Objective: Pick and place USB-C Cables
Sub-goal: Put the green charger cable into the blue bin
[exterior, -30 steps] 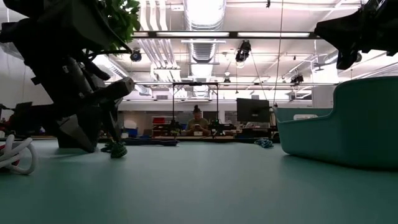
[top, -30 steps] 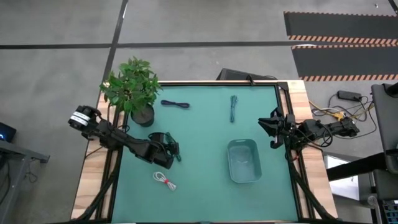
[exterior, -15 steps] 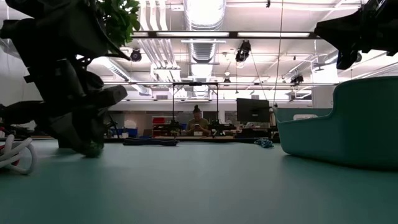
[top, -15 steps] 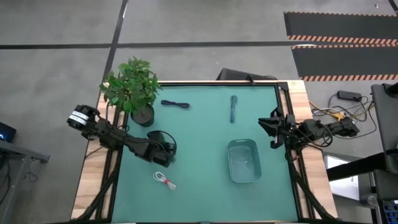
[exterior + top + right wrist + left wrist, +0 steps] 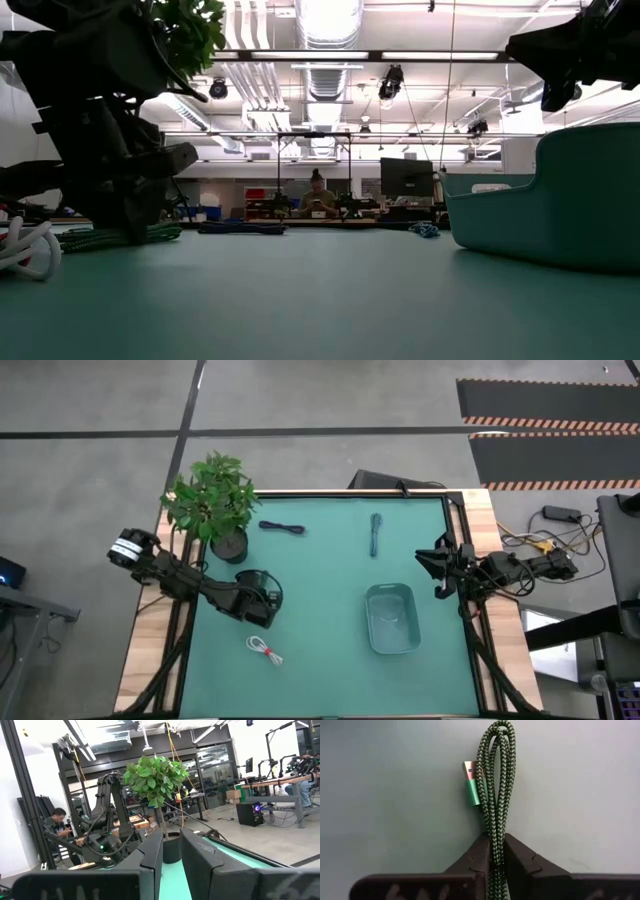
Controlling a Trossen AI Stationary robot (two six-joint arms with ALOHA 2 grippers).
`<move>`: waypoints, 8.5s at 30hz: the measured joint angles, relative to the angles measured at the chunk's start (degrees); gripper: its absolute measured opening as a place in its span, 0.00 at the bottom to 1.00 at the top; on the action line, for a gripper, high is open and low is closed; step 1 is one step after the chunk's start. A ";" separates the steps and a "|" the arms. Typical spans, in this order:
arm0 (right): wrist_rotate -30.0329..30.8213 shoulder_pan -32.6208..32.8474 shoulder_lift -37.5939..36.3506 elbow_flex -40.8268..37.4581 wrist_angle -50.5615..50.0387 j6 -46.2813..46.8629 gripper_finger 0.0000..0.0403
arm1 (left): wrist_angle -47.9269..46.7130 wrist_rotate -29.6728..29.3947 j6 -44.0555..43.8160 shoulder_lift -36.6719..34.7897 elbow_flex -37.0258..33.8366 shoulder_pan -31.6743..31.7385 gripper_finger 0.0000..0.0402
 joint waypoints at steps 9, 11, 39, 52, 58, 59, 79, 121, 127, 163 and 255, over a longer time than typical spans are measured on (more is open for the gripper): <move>0.01 0.00 0.00 0.00 0.00 0.02 0.14 | 2.03 -3.50 21.79 -8.61 1.42 -0.57 0.05; 0.00 0.00 0.00 0.00 0.00 0.02 0.14 | 2.88 -5.42 27.59 -10.22 2.21 -0.75 0.05; -0.13 0.00 0.00 0.00 0.80 0.02 0.14 | 68.21 -7.69 91.27 -7.13 2.36 -2.25 0.04; -0.53 0.00 0.00 0.00 1.06 0.02 0.14 | 91.00 -7.63 101.33 3.66 3.48 -0.57 0.04; -0.53 0.02 0.00 0.00 1.07 0.02 0.14 | 91.39 -7.68 102.21 3.57 3.47 -0.46 0.04; -0.55 0.00 0.00 0.00 1.07 0.02 0.14 | 92.22 -7.67 102.18 3.55 3.48 -0.46 0.04; -7.25 0.02 1.22 0.00 3.12 -1.93 0.14 | 90.43 -7.63 108.66 0.34 6.23 -1.73 0.04; -20.06 -0.02 69.11 30.80 43.08 -17.06 0.18 | 90.11 -7.35 117.67 -0.53 6.08 -1.73 0.04; -20.00 -0.02 70.40 33.97 39.80 -16.73 0.36 | 90.18 -7.37 117.79 -0.53 6.16 -1.46 0.04; -19.58 -0.63 79.09 43.82 36.33 -17.27 0.07 | 89.94 -7.28 116.79 -0.53 6.38 0.81 0.11; -40.62 -6.49 90.09 74.05 -80.48 82.92 0.07 | 41.01 -15.00 123.21 -55.25 -1.71 -11.02 0.55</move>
